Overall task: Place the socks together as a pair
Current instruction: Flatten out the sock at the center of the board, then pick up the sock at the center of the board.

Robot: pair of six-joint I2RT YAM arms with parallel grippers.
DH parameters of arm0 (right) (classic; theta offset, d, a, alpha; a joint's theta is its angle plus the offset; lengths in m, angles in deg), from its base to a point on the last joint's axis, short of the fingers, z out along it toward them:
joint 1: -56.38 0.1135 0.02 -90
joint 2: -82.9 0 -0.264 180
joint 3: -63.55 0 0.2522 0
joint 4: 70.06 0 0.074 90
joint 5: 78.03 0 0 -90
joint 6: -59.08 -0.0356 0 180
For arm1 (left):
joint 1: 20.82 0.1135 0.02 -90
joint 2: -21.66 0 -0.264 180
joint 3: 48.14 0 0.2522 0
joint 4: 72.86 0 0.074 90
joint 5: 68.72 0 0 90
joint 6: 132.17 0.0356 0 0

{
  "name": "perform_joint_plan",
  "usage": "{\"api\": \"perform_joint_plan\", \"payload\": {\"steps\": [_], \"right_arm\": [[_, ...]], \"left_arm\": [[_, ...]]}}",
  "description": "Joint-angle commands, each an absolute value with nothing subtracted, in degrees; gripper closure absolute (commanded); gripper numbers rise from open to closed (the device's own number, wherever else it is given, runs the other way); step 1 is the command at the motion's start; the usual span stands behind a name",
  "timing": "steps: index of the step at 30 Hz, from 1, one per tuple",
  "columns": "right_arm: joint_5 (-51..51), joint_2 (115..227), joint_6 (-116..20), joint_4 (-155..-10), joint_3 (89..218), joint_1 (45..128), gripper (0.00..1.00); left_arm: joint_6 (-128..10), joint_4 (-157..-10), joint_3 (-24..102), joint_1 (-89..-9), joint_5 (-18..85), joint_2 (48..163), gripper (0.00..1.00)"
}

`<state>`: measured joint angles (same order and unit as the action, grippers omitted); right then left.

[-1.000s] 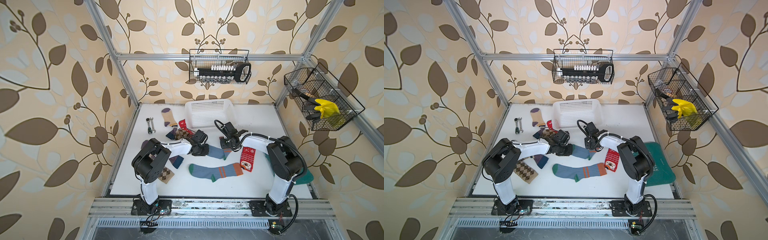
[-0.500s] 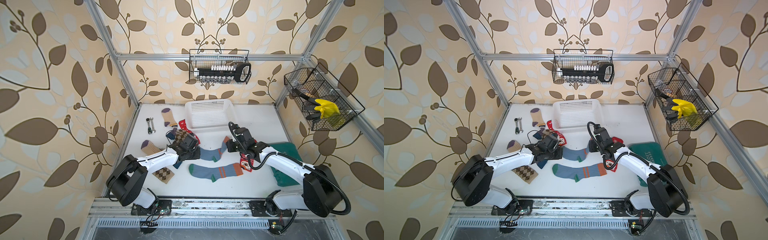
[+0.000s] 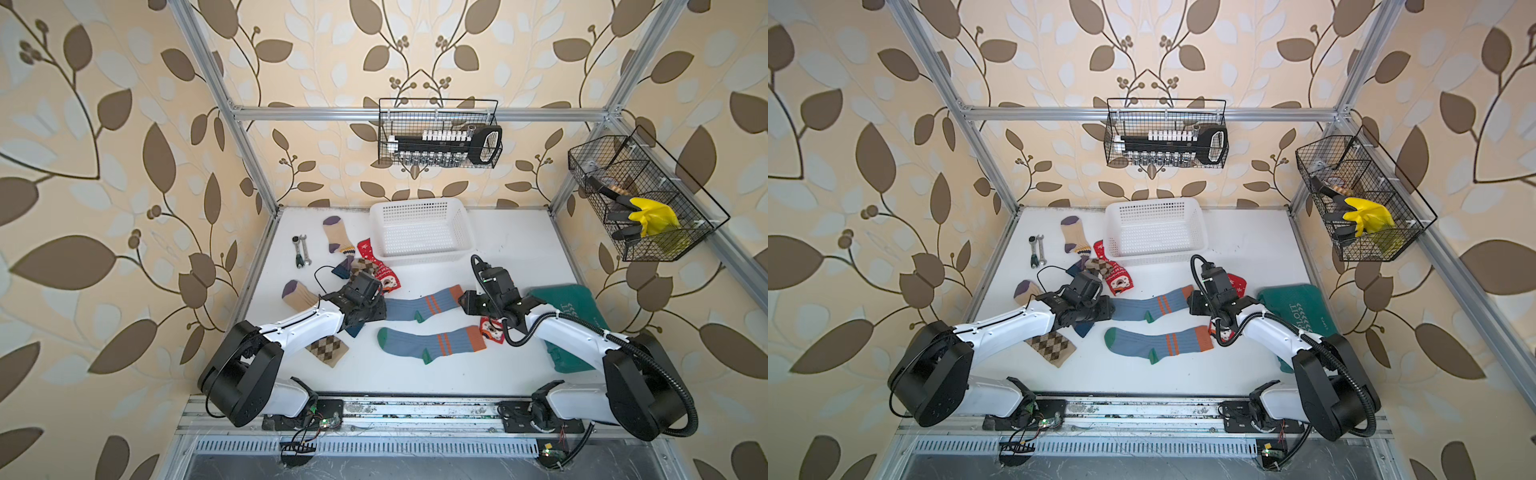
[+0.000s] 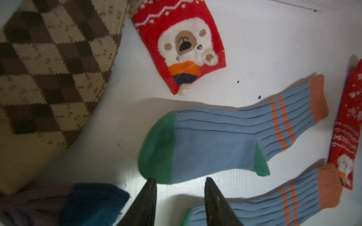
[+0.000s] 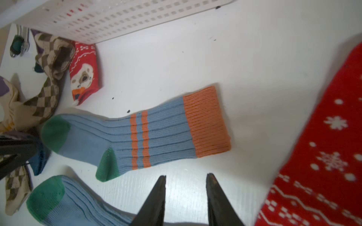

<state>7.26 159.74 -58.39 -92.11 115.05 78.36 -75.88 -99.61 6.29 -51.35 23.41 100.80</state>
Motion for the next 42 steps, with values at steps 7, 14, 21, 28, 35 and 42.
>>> {"api": "perform_joint_plan", "payload": {"steps": [7,14,21,28,35,42], "right_arm": [[-1.5,164.8,-53.8,-105.3,123.6,75.6,0.62],[-0.2,157.9,-53.7,-112.4,119.0,77.6,0.59],[3.8,152.5,-60.4,-111.3,111.6,80.7,0.51],[7.4,149.0,-64.7,-112.1,107.7,81.8,0.51],[8.5,151.9,-65.6,-110.9,107.1,83.9,0.55],[9.3,155.8,-65.2,-110.3,109.8,87.5,0.79]], "left_arm": [[-73.5,-106.7,6.5,-50.0,26.2,94.0,0.34],[-75.7,-110.4,1.8,-51.9,31.4,86.4,0.30],[-79.5,-110.7,-1.5,-59.1,29.3,84.4,0.29],[-80.9,-105.3,-4.9,-60.1,30.2,86.3,0.31],[-80.9,-101.0,-6.4,-60.2,30.2,90.4,0.62],[-80.1,-103.3,-6.2,-60.1,25.8,89.8,0.93]]}}
